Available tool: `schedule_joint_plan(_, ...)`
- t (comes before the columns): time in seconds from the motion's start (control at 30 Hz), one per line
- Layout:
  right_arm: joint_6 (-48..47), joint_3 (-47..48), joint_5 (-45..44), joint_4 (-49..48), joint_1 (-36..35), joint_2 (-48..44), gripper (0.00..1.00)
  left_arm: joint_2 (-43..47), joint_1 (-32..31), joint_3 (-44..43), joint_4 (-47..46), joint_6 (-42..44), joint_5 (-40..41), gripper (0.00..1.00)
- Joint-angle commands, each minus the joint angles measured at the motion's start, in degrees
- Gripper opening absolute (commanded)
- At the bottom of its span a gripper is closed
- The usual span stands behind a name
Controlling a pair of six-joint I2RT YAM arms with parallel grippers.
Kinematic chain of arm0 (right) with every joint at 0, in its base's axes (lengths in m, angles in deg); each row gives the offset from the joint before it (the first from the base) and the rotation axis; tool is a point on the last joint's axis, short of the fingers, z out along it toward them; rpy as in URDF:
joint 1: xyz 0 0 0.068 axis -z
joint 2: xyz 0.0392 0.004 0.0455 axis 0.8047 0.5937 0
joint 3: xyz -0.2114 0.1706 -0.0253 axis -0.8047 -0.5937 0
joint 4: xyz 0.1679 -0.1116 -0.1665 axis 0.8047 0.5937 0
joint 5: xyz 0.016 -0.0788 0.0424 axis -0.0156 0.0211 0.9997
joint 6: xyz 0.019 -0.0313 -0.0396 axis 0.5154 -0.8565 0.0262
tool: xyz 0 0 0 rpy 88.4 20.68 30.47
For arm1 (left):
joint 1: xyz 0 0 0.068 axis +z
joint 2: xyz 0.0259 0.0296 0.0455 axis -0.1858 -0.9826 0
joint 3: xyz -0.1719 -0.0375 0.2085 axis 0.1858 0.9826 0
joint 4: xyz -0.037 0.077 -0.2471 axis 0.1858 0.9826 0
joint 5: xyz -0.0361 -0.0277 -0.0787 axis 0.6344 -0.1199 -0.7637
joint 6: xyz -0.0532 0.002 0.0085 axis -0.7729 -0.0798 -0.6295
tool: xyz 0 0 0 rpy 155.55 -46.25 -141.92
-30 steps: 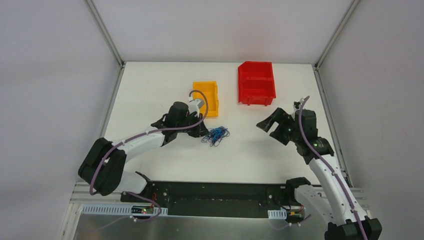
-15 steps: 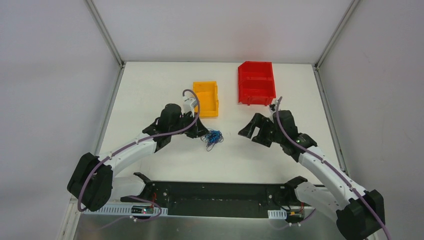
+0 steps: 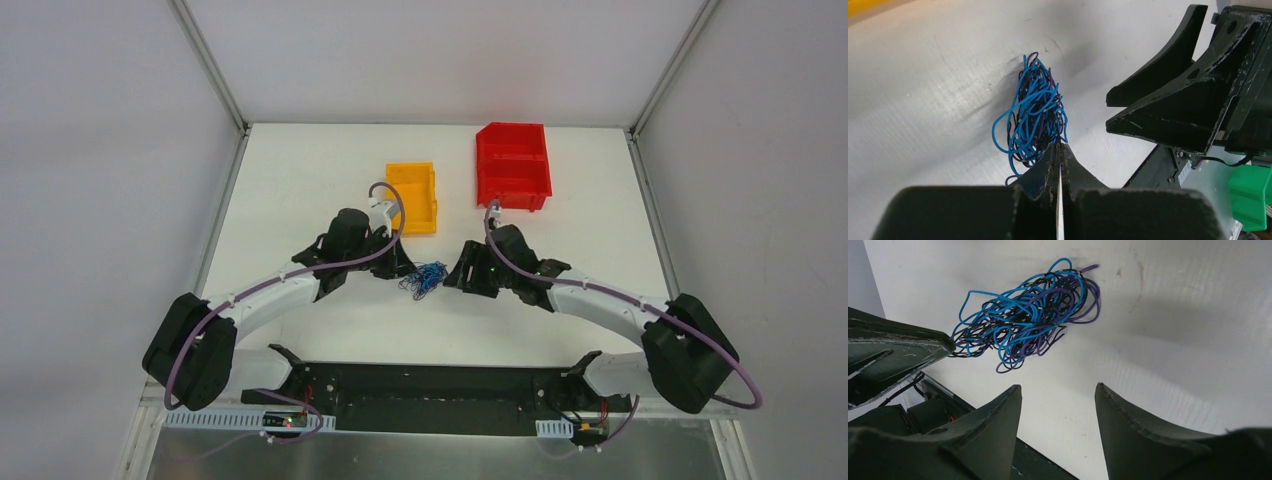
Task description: Untangle the cables
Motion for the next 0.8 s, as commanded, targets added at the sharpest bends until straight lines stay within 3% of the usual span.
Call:
schedule_joint_plan(0.0, 1.15, 3.39, -1.99, -7.97, -1.45, 3.92, 0.59, -0.20, -0.36, -3.28, 5.08, -0.09, 6.94, 0.00)
schedule_joint_plan(0.37, 0.81, 8.40, -14.07, -2.98, -5.75, 10.19, 0.55, -9.46, 0.16, -5.13, 12.09, -5.90, 12.26, 0.00)
schedule_joint_plan(0.77, 5.02, 8.32, -19.20, -1.86, -4.26, 12.25, 0.39, -12.51, 0.43, -5.62, 11.63, -6.70, 9.37, 0.00)
